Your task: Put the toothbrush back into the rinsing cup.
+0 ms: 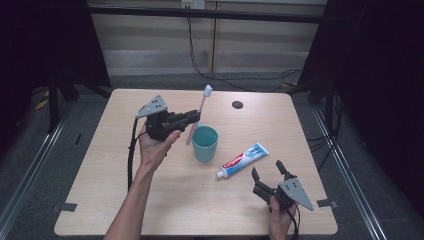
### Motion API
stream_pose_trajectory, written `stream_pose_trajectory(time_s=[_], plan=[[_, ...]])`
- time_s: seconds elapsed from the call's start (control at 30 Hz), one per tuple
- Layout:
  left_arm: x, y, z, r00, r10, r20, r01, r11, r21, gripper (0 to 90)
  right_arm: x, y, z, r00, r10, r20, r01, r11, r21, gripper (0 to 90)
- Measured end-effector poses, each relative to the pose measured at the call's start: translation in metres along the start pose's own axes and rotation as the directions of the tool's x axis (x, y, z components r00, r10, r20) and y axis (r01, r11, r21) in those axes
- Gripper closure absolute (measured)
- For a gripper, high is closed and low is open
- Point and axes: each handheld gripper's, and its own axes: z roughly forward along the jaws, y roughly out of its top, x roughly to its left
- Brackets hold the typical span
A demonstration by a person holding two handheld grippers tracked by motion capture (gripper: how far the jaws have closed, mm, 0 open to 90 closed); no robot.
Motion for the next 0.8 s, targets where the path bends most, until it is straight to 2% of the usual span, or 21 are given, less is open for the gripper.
stream_pose_trajectory(time_s=[0.2,0.43,0.5,0.57,0.77,0.8], plan=[[-0.001,-0.003,0.009,0.9999,0.01,-0.007,-0.01,0.9998,0.019,84.0,0.0,0.0,-0.001,1.0,0.001,-0.002,-0.001,1.0,-0.001,13.2],[0.003,-0.008,0.015,0.9997,0.011,-0.02,-0.01,0.9999,0.01,84.0,0.0,0.0,-0.001,1.0,0.002,-0.003,-0.002,1.0,-0.002,13.2],[0.006,-0.009,0.018,0.9998,0.004,-0.02,-0.004,0.9999,0.013,83.9,-0.001,0.0,-0.001,1.0,0.0,-0.003,0.0,1.0,-0.003,13.2],[0.008,-0.012,0.02,0.9994,-0.028,-0.019,0.028,0.9996,0.003,83.9,-0.001,0.0,-0.001,1.0,0.001,-0.003,-0.001,1.0,-0.003,13.2],[0.009,-0.021,0.031,0.9991,-0.027,-0.032,0.028,0.9995,0.014,83.9,-0.001,0.0,-0.001,1.0,0.004,-0.005,-0.004,1.0,-0.003,13.2],[0.009,-0.022,0.034,0.9992,-0.032,-0.023,0.032,0.9993,0.019,83.9,0.0,0.0,-0.001,1.0,0.004,-0.004,-0.004,1.0,-0.002,13.2]])
